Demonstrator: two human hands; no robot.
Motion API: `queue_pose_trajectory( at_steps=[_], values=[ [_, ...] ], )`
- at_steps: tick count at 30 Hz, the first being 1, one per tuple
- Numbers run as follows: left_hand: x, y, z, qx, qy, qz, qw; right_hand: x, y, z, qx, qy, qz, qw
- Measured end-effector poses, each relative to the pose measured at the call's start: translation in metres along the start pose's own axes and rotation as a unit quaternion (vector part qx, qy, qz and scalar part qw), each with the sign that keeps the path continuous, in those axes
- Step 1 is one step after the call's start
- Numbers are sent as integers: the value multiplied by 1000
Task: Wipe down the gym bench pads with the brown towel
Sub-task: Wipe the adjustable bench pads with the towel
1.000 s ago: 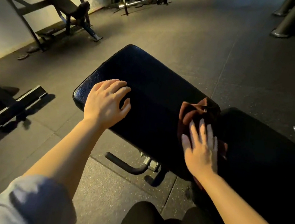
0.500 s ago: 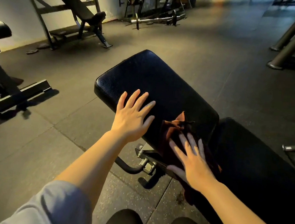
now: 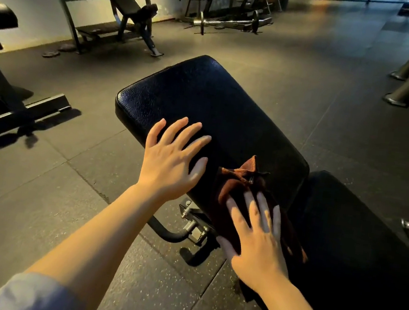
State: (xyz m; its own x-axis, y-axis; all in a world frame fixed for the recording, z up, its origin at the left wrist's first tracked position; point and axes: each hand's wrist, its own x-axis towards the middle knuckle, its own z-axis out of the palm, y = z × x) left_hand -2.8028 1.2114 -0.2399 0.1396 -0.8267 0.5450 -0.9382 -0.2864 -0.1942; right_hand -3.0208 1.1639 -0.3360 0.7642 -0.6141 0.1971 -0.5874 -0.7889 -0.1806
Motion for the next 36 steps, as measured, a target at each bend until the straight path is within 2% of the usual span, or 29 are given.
queue_pose_trajectory(
  at_steps=[2, 7, 11, 15, 17, 22, 25, 27, 31, 36],
  values=[
    [-5, 3, 3, -10, 19, -15, 1000, -3, 4, 1, 22, -16, -13, 1000],
    [-22, 16, 9, -45, 85, -39, 995, 1, 22, 3, 19, 9, -72, 997],
    [-50, 27, 21, -71, 143, -36, 986, -8, 29, 10, 33, 47, -70, 996],
    [-47, 42, 40, -127, 186, -77, 971, -19, 26, 12, 40, 42, -42, 997],
    [-44, 47, 46, -169, 216, -93, 957, -20, 24, 14, 41, 73, -37, 996],
    [-49, 45, 50, -195, 209, -52, 957, -26, 17, 18, 9, 82, 19, 996],
    [-55, 37, 41, -277, 227, -38, 933, -16, 0, 11, 7, 98, 23, 995],
    [-57, 21, 34, -322, 261, -73, 907, 10, -15, -2, -8, 102, -7, 995],
    [-62, -29, 27, -365, 301, -207, 856, 77, -62, -28, 18, 96, -42, 994],
    [-74, -77, 27, -363, 268, -257, 855, 135, -106, -48, 27, 137, -50, 989]
  ],
)
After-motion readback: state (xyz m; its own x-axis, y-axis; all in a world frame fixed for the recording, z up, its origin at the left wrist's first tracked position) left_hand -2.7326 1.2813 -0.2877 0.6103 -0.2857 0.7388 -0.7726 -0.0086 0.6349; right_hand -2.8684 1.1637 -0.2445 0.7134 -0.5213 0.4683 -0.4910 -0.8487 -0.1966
